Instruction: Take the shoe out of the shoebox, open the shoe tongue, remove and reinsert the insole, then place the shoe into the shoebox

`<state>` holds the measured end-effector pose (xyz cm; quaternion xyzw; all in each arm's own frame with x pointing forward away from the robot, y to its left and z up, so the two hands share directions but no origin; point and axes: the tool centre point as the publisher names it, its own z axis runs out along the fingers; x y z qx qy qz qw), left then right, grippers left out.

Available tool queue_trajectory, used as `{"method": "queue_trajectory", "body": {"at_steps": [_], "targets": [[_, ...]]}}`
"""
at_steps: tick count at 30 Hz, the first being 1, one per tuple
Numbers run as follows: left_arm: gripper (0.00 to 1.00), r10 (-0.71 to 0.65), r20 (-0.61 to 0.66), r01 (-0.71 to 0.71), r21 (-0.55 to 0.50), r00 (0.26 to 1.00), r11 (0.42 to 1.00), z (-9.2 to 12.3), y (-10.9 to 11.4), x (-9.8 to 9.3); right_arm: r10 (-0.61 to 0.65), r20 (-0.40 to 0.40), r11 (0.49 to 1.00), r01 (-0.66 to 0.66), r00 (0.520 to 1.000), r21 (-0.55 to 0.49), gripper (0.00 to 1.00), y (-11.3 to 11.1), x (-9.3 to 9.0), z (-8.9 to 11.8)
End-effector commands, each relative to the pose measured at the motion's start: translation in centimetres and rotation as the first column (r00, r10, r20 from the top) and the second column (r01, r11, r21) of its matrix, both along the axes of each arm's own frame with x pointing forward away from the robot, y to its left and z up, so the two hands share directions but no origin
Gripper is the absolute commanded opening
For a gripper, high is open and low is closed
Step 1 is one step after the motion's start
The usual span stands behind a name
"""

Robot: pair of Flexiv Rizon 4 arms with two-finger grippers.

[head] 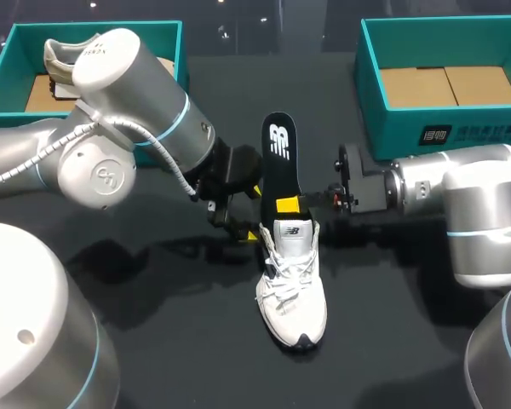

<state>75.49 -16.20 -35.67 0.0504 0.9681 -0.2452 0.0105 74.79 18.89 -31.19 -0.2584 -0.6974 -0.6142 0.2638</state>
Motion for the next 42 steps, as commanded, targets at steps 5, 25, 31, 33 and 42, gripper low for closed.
{"method": "queue_trajectory", "body": {"at_steps": [5, 25, 31, 33, 42], "targets": [[1.00, 0.000, 0.000, 0.000, 0.002, 1.000, 1.000, 0.0, 0.0, 0.0, -0.008, -0.052, 1.000, 0.007, 0.999, -0.025, 0.26, 0.1, 1.3, 0.5], [1.00, 0.000, 0.000, 0.000, 0.002, 1.000, 1.000, 0.0, 0.0, 0.0, -0.060, -0.208, 0.998, 0.060, 0.976, -0.006, 0.00, 0.1, -0.5, -3.6], [1.00, 0.000, 0.000, 0.000, 0.002, 1.000, 1.000, 0.0, 0.0, 0.0, -0.073, -0.228, 0.997, 0.073, 0.971, -0.007, 0.00, 0.4, -2.0, -4.0], [1.00, 0.000, 0.000, 0.000, 0.002, 1.000, 1.000, 0.0, 0.0, 0.0, -0.082, -0.234, 0.997, 0.080, 0.969, -0.017, 0.00, 0.4, -2.4, -4.1], [1.00, 0.000, 0.000, 0.000, 0.002, 1.000, 1.000, 0.0, 0.0, 0.0, -0.093, -0.192, 0.996, 0.088, 0.977, -0.033, 0.33, 0.2, -2.3, -2.1]]}}
